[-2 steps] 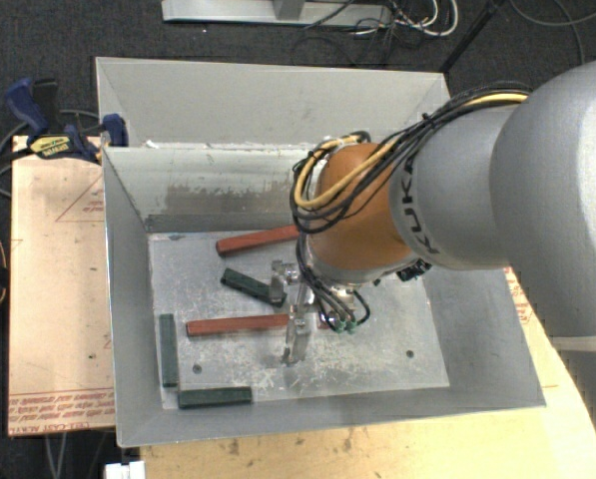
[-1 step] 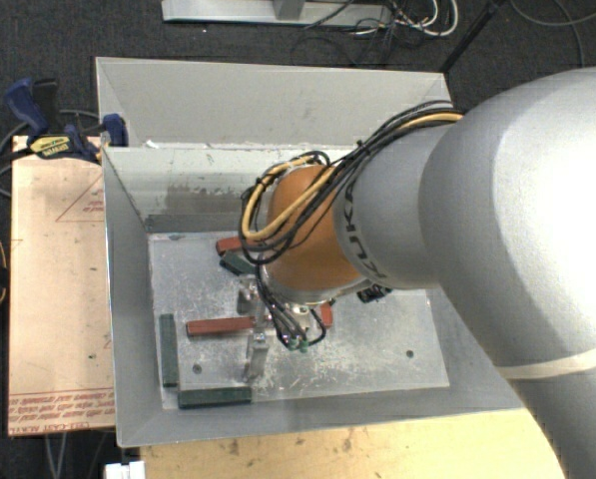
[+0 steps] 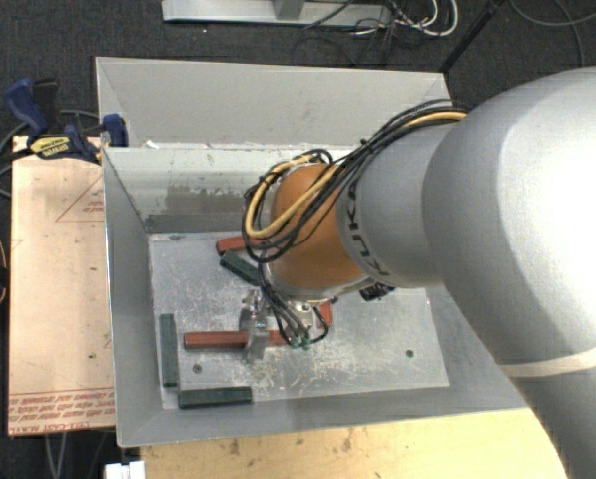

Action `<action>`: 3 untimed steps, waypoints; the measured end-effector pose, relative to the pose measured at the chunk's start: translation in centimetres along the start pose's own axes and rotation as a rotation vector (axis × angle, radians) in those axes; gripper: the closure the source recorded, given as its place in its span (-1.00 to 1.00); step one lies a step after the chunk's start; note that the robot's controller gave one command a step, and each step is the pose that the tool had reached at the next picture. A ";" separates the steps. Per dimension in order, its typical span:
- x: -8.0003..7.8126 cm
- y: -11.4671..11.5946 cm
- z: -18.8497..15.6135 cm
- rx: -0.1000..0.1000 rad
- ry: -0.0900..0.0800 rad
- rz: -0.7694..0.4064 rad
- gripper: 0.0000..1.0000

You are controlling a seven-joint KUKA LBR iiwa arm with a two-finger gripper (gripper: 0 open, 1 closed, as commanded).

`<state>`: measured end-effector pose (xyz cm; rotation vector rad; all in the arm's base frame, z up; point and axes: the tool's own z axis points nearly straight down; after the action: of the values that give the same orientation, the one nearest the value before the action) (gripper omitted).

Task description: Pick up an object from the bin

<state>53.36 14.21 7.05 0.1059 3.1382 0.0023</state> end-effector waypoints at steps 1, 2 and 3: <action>-1.1 2.6 -16.5 -0.002 -0.009 -0.279 1.00; -0.9 2.6 -16.1 0.000 -0.001 -0.280 -1.00; 4.7 -0.4 -4.6 0.003 0.013 -0.204 -1.00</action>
Offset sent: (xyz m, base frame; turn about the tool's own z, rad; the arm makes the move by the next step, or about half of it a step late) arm 0.0103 0.0238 0.1610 -0.2783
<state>48.63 14.17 11.66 -0.2157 3.1451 -0.0017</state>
